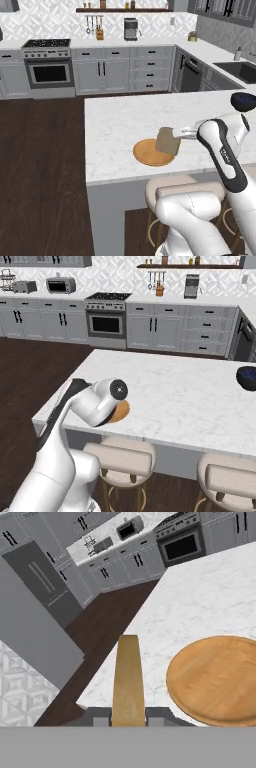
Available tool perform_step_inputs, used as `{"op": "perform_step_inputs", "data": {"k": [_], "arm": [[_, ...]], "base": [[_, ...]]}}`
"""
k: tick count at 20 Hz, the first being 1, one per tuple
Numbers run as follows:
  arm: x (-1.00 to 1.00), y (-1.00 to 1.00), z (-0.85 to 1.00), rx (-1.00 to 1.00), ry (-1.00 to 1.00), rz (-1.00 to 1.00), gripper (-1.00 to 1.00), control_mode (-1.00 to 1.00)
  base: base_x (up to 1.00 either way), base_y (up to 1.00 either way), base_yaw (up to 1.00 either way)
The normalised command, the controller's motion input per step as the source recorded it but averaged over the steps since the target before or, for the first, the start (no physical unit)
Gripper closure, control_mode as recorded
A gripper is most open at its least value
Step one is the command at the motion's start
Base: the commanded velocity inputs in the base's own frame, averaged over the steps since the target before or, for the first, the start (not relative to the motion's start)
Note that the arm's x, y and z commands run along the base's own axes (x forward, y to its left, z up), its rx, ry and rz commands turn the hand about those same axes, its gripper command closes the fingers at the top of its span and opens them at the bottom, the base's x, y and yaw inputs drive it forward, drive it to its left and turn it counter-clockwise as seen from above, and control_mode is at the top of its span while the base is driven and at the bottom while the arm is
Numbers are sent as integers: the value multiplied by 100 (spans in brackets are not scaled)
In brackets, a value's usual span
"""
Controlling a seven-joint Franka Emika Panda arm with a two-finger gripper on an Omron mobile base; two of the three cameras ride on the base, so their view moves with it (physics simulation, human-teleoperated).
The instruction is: Start the toaster. Once the lever pops up, take the bread to the plate on the dining counter.
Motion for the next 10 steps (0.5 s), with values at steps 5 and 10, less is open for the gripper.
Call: {"op": "perform_step_inputs", "data": {"k": [5, 10], "arm": [[24, 16, -43, -4, 0, 0, 100, -100], [16, 9, -28, -5, -1, 0, 100, -100]], "base": [[0, 0, 0], [0, 0, 0]]}}
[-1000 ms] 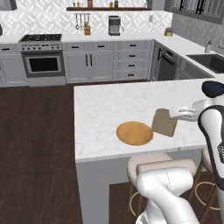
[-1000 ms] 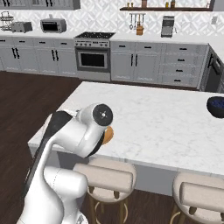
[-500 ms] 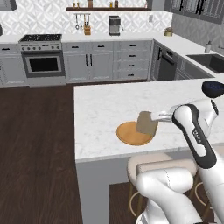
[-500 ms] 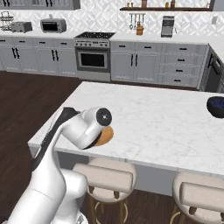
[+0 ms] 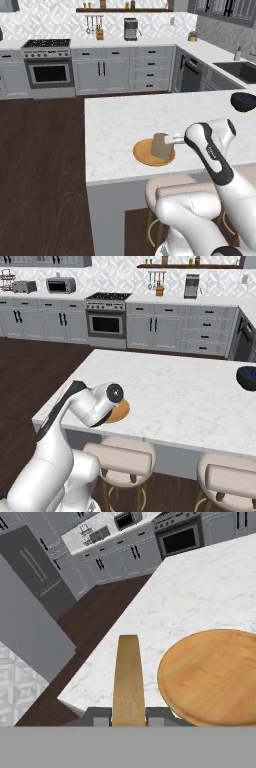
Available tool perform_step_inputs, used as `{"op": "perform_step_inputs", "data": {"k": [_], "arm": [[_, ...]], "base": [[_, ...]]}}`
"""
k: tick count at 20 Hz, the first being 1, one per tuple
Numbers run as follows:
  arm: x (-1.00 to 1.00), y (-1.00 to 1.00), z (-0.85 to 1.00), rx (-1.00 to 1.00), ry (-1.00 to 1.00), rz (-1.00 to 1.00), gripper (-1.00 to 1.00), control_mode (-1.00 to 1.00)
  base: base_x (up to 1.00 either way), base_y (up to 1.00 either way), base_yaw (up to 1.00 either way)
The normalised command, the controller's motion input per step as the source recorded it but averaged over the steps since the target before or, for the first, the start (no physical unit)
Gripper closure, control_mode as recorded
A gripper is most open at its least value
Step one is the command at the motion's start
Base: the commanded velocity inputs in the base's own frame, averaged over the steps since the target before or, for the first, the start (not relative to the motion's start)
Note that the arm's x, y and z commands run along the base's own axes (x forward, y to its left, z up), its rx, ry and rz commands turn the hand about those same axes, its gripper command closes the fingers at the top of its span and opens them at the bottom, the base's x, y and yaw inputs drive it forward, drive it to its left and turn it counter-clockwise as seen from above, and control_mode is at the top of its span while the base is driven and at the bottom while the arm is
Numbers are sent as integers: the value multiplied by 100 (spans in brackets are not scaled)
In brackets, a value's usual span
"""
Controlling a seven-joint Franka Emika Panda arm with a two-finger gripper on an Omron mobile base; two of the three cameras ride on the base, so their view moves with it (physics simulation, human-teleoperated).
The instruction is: Start the toaster. Once the lever pops up, take the bread to the plate on the dining counter.
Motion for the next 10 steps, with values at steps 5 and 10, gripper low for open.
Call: {"op": "perform_step_inputs", "data": {"k": [5, 10], "arm": [[20, 7, -17, -5, -5, 0, 100, -100], [25, 0, -21, -4, -3, 0, 100, -100]], "base": [[0, 0, 0], [0, 0, 0]]}}
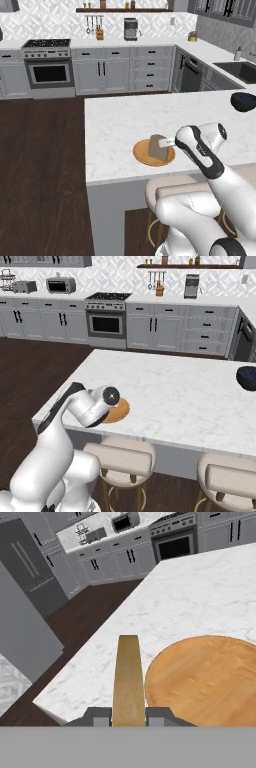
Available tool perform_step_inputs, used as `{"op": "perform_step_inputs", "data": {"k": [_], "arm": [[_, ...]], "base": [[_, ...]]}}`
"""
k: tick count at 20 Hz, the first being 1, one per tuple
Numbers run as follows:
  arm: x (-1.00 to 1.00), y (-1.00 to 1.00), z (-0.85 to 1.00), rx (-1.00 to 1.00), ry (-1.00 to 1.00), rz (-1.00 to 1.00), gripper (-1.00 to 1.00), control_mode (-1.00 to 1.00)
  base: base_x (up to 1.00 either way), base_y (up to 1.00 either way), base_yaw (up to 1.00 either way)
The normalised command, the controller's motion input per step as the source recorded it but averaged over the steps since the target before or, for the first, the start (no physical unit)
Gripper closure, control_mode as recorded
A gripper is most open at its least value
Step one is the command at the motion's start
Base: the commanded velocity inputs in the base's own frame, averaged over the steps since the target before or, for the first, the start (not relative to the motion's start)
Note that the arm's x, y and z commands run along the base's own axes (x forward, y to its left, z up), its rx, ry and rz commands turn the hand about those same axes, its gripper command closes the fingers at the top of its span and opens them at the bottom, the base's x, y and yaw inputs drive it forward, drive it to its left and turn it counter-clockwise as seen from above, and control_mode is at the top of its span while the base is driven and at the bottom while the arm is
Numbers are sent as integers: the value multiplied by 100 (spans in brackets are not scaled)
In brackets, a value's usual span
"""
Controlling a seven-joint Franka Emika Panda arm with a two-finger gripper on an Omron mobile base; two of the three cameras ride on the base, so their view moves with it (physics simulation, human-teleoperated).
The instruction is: Start the toaster. Once the lever pops up, take the bread to the plate on the dining counter.
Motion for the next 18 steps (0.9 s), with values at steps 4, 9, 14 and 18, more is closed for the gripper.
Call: {"op": "perform_step_inputs", "data": {"k": [4, 9, 14, 18], "arm": [[17, 0, -17, -3, -2, 0, 100, -100], [21, 0, -14, -1, -1, 0, 100, -100], [20, 0, -12, -1, -1, 0, 100, -100], [21, 0, -8, -3, 0, 0, 100, -100]], "base": [[0, 0, 0], [0, 0, 0], [0, 0, 0], [0, 0, 0]]}}
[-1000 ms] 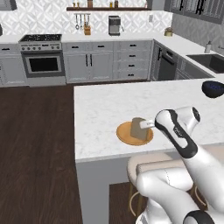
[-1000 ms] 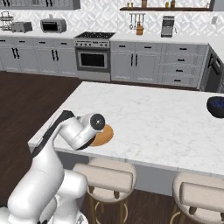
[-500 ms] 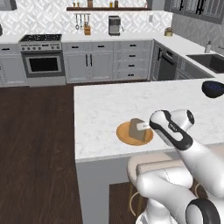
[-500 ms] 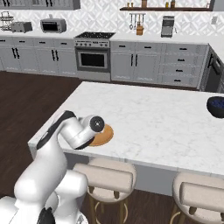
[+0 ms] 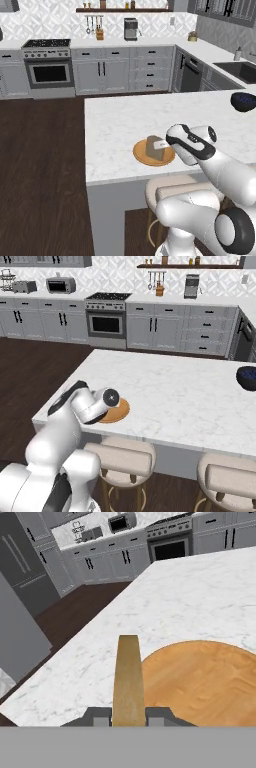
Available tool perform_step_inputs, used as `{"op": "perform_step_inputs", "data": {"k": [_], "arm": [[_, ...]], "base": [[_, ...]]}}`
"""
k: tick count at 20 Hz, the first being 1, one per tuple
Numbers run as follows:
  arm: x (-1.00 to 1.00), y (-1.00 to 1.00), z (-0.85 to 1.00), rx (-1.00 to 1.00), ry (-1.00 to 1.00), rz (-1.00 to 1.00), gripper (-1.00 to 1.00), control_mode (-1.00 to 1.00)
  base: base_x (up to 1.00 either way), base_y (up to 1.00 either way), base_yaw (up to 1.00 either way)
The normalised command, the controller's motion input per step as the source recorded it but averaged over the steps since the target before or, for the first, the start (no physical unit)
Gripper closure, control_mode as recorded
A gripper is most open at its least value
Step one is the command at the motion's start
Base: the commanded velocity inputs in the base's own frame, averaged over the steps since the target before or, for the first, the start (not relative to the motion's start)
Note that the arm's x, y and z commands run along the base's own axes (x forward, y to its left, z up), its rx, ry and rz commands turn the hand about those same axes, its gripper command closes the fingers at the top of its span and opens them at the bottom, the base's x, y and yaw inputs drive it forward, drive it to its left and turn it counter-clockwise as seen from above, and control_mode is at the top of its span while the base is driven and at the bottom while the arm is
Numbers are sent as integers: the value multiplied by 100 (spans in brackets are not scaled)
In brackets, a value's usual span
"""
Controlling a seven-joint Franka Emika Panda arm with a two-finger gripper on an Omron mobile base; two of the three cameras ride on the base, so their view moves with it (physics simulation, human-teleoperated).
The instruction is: Start the toaster. Once the lever pops up, take the bread to the plate on the dining counter.
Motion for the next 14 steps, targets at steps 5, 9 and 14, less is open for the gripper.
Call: {"op": "perform_step_inputs", "data": {"k": [5, 9, 14], "arm": [[19, 0, -12, -3, 0, 0, 100, -100], [9, 0, -18, -3, 0, 0, 100, -100], [14, -1, -23, -2, 0, 0, 100, -100]], "base": [[0, 0, 0], [0, 0, 0], [0, 0, 0]]}}
